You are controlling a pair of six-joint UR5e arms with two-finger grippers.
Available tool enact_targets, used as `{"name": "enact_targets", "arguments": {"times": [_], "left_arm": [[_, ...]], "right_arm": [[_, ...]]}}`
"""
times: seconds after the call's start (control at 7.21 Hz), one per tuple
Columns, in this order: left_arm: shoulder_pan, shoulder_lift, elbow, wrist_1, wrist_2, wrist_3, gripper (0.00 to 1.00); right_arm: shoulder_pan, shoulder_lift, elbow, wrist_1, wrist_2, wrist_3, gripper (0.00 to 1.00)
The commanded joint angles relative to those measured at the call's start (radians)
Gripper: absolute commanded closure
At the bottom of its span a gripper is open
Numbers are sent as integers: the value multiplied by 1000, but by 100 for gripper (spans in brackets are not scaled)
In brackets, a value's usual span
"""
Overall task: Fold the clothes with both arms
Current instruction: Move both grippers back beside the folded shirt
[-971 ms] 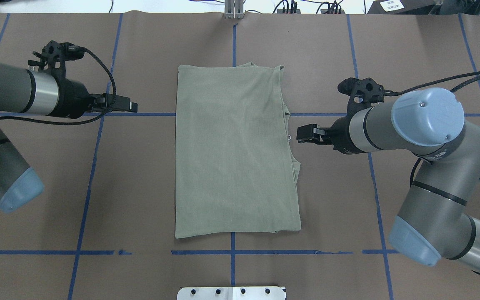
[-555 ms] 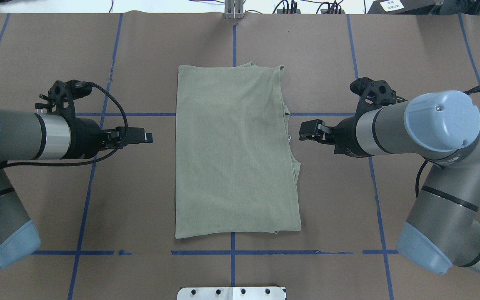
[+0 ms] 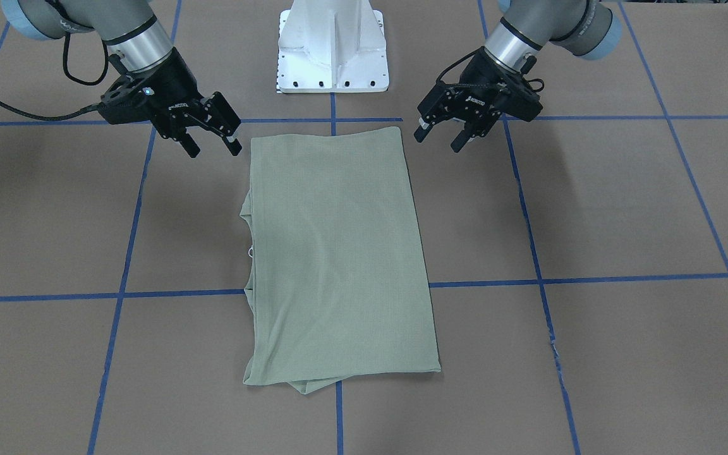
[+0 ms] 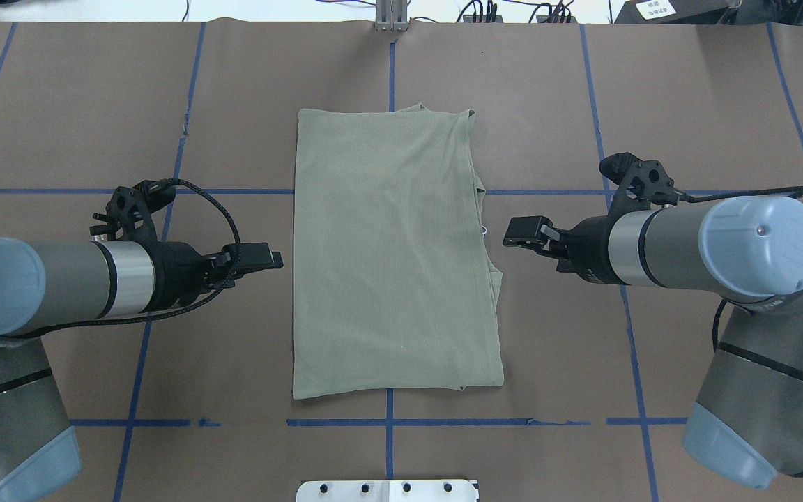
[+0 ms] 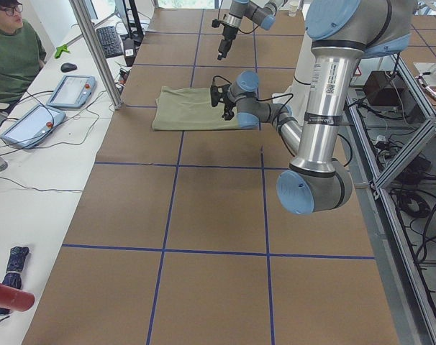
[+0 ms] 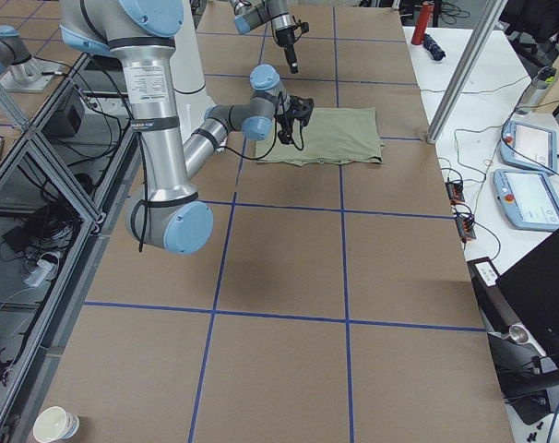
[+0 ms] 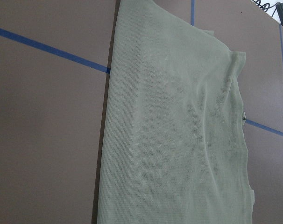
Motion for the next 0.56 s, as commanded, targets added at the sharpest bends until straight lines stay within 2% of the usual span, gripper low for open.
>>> {"name": "enact_targets", "arguments": {"times": [0.0, 0.42], "left_arm": [[68, 0, 2, 2, 67, -124, 22], [199, 2, 24, 10, 176, -231, 24]], "right_arm": [[-9, -25, 0, 45, -34, 32, 0], [-9, -25, -1, 45, -36, 42, 0]]}}
